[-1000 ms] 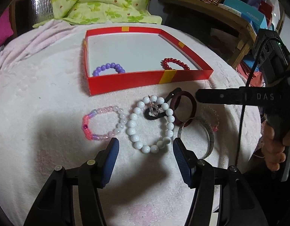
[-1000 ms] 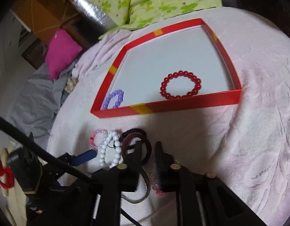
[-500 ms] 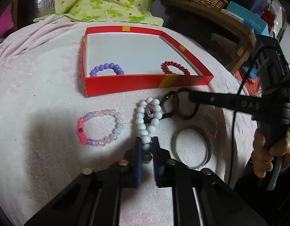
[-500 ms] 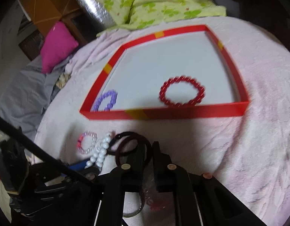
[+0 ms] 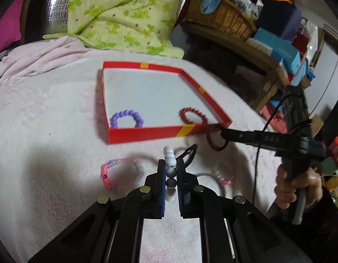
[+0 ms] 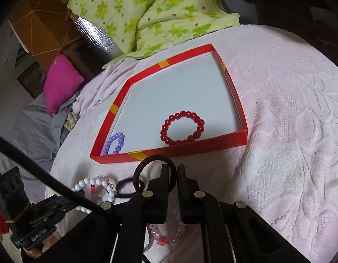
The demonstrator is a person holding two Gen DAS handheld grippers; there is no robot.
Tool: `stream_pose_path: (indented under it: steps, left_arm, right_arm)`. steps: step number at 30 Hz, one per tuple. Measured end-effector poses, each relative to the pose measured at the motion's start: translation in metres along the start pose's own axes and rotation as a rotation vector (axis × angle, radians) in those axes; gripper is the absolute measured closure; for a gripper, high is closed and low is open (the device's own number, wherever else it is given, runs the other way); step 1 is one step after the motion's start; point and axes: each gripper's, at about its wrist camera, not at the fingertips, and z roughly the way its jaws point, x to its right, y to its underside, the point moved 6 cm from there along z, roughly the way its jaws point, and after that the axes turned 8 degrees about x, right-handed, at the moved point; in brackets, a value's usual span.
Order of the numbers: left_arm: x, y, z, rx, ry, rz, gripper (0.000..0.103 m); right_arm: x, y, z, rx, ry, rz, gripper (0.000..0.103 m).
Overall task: Organize jewelry
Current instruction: 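Grasp the white pearl bracelet with the left gripper while the right grasps the maroon bangle, then lower the white pearl bracelet into the box with the left gripper while the right releases the maroon bangle inside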
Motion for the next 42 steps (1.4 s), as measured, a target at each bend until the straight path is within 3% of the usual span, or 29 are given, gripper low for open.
stream_pose_path:
  steps: [16,25,32,39,42]
  left_arm:
    - [0.025,-0.044,-0.049,0.243,0.216,0.030,0.094]
    - [0.025,-0.054,-0.039,0.248,0.209,0.026,0.094]
    - [0.014,-0.081,-0.020,0.253,0.239,-0.066,0.094]
    - [0.003,-0.109,0.032,0.224,0.103,-0.033,0.094]
    - [0.002,-0.113,0.056,0.200,0.084,-0.033,0.093]
  right_arm:
    - [0.008,-0.025,-0.024,0.130,-0.028,0.090,0.095]
    - [0.011,-0.033,-0.032,0.159,-0.026,0.100,0.095]
    - [0.021,-0.054,-0.026,0.187,-0.006,0.138,0.095]
    - [0.018,-0.072,-0.009,0.181,-0.010,0.170,0.095]
    - [0.014,-0.081,0.009,0.168,0.001,0.166,0.095]
